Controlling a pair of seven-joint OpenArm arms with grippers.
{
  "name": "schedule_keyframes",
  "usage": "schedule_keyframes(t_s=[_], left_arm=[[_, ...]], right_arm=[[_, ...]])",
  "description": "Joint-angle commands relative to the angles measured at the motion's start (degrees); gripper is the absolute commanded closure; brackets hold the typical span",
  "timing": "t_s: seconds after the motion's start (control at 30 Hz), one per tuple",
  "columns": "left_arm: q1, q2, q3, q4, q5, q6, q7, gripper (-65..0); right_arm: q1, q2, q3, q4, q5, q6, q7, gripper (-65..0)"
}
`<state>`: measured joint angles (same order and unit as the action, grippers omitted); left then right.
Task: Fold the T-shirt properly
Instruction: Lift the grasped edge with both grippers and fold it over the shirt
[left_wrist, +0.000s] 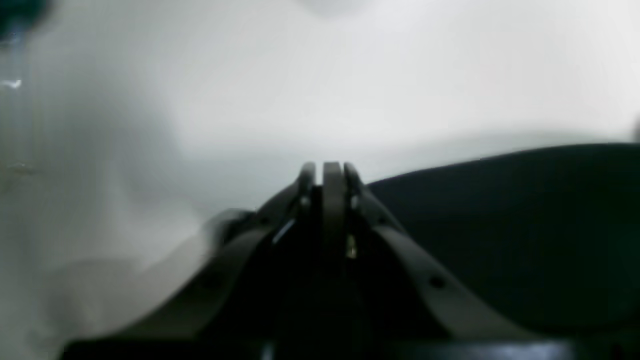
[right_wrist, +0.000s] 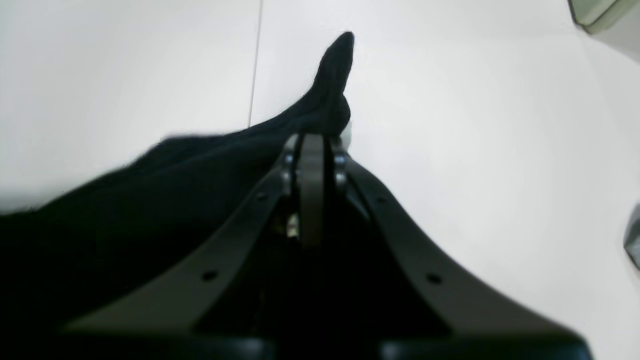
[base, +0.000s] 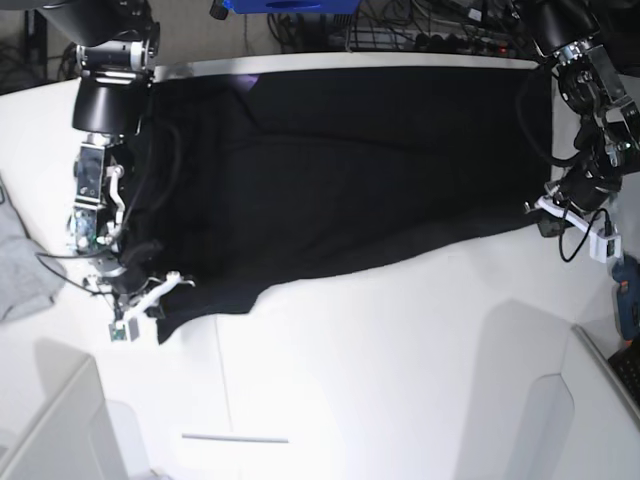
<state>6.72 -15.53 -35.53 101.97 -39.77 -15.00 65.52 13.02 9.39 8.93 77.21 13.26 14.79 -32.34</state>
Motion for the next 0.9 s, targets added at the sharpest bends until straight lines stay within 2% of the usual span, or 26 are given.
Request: schedule_keyframes(t_s=[0.0,0.1,0.33,0.5,0.7,0.87], left_arm=[[0.4,-0.9,-0.2,0.8,-1.8,-0.2,-0.7,0.0],[2.8,-1.0,-0.3,0.8,-4.2,-0.2,-0.7,0.0],[7.4,-1.7,-0.3,2.2,-4.6,-0.2,-0.7,0.0],[11.9,-1.7,-0.3,7.3,-4.6,-0.2,-0.6,0.0],[15.4,-1.7,-0.6,7.7,-4.6,-0.2,-0.6,0.0],[16.6,-1.9,-5.8,7.7,-4.5,-0.2,-0.6,0.0]], right_arm=[[0.4,0.7,0.3,2.6,0.6,-0.1,0.7,0.0],[-3.0,0.6,2.3,7.8,0.6,-0.1,-1.4,0.0],[-9.7,0.4,7.7,17.5,0.7,0.0,-7.7,0.0],[-13.7,0.4,8.3,21.2,0.7,0.1,-9.2,0.0],[-20.0,0.3,8.3,27.3,0.7,0.1,-9.7,0.0],[-26.2,-1.6,8.3,34.5,0.6,-0.1,-9.7,0.0]])
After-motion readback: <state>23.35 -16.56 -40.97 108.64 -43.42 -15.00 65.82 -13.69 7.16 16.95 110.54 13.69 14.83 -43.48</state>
